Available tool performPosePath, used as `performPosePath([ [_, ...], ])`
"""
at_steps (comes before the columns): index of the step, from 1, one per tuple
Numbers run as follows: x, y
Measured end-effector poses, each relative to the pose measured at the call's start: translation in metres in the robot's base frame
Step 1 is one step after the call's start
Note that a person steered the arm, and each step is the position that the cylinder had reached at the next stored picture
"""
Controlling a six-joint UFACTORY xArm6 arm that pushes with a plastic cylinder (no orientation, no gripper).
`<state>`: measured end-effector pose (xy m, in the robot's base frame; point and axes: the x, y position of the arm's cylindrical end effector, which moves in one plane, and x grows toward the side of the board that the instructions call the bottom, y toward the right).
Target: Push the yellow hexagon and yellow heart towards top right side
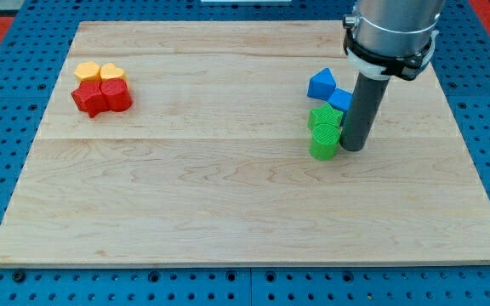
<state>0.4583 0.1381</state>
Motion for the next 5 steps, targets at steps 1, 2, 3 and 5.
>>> performPosePath([
  [1, 0.027, -0.021],
  [2, 0.033, -0.046],
  [3, 0.01, -0.117],
  [5, -0.02, -0.323],
])
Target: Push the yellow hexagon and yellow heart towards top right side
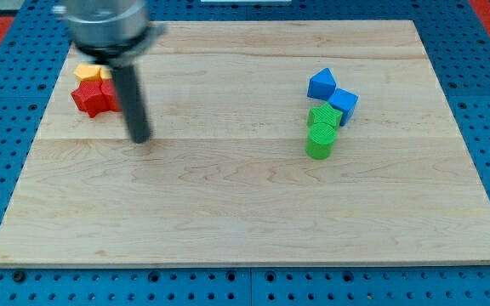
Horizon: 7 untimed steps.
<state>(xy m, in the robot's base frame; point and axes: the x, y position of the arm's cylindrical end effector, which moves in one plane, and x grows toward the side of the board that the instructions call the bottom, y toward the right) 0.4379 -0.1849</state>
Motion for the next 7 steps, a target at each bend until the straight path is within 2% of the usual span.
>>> performPosePath([
  [1, -0.018, -0.097],
  [2, -0.086, -0.116],
  [3, -0.109, -0.087],
  [4, -0.108, -0.019],
  [7, -0.122, 0.135],
])
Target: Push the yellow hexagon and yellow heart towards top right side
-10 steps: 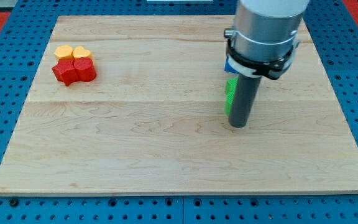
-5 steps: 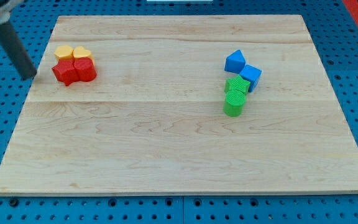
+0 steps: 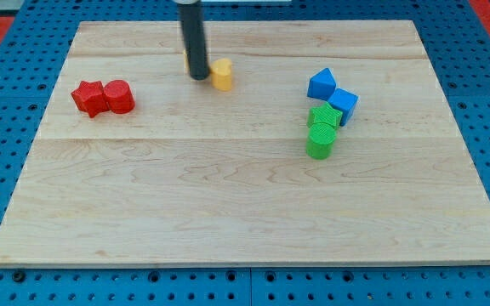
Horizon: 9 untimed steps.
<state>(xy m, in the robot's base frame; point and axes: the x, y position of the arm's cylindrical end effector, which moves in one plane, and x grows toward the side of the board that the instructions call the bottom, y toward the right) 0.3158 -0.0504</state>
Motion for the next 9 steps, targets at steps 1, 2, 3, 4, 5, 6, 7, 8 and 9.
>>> performPosePath([
  [1, -0.007, -0.002],
  [2, 0.019, 0.001],
  [3, 0.013, 0.033],
  [4, -0.004, 0.119],
  [5, -0.038, 0.142],
  [6, -0.04, 0.102],
  [7, -0.052, 0.103],
  [8, -0.071, 0.153],
  [9, -0.052, 0.126],
])
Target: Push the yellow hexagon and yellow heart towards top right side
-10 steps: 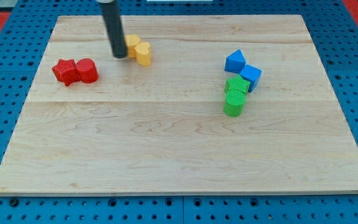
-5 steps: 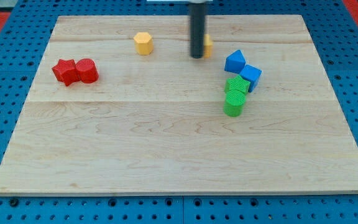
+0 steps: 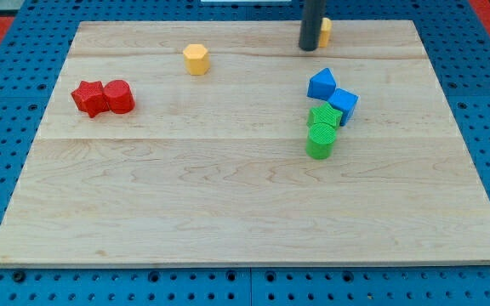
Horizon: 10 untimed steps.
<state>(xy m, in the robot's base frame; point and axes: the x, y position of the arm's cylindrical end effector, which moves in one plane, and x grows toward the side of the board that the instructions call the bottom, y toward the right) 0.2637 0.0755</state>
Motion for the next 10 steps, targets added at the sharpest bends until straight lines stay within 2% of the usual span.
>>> performPosePath([
  [1, 0.034, -0.083],
  [2, 0.035, -0.176],
  [3, 0.032, -0.213],
  [4, 0.026, -0.283],
  [5, 0.014, -0.296],
  [6, 0.009, -0.245],
  [7, -0.007, -0.218],
  [8, -0.015, -0.27],
  [10, -0.027, -0.131],
])
